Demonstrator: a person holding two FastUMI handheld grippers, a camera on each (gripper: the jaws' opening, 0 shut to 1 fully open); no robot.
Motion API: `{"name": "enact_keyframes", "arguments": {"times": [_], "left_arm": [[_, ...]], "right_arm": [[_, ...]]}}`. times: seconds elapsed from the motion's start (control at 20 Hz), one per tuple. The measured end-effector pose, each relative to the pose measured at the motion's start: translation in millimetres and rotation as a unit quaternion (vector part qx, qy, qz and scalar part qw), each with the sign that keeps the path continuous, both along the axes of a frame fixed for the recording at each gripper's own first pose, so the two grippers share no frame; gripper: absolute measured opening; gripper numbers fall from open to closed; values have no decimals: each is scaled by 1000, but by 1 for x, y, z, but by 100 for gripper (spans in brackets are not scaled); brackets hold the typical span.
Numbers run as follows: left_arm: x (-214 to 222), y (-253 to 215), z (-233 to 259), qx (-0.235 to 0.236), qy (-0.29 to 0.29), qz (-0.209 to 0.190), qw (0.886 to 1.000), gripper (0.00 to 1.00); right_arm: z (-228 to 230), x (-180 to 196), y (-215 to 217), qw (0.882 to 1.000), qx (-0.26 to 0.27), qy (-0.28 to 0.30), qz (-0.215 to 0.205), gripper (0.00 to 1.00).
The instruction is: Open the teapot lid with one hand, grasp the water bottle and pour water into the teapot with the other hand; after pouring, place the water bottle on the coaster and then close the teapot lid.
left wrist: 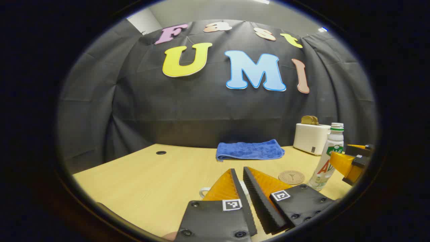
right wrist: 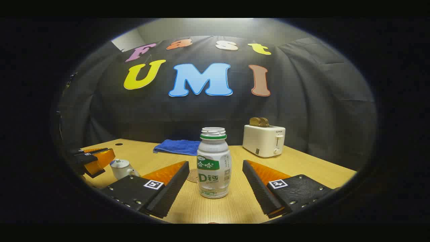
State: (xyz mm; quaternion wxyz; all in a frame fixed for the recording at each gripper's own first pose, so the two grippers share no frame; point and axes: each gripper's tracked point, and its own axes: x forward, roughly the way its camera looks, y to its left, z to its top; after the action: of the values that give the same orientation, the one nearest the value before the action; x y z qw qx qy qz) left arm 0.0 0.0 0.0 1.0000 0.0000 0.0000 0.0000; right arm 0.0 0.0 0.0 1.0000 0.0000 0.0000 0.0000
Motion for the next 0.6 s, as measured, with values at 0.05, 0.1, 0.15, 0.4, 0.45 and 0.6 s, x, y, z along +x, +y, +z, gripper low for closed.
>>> {"name": "enact_keyframes", "arguments": {"times": [0.05, 0.1, 0.15, 0.4, 0.45, 0.6], "left_arm": [[-1, 0, 0, 0, 1, 0, 1000, 19], [0, 1, 0, 0, 1, 1, 1000, 19], [0, 1, 0, -1, 0, 0, 1000, 19], [0, 1, -2, -2, 3, 0, 1000, 19], [0, 1, -1, -2, 3, 0, 1000, 19], [1, 1, -3, 0, 4, 0, 1000, 19]], "right_arm": [[1, 0, 0, 1000, 0, 0, 0, 98], [-1, 0, 1, 1000, -1, 1, 0, 98], [0, 0, 1, 1000, -1, 1, 1, 98], [0, 0, 1, 1000, -1, 1, 2, 98], [0, 0, 2, 1000, -1, 2, 2, 98], [-1, 0, 2, 1000, -1, 3, 3, 98]]}}
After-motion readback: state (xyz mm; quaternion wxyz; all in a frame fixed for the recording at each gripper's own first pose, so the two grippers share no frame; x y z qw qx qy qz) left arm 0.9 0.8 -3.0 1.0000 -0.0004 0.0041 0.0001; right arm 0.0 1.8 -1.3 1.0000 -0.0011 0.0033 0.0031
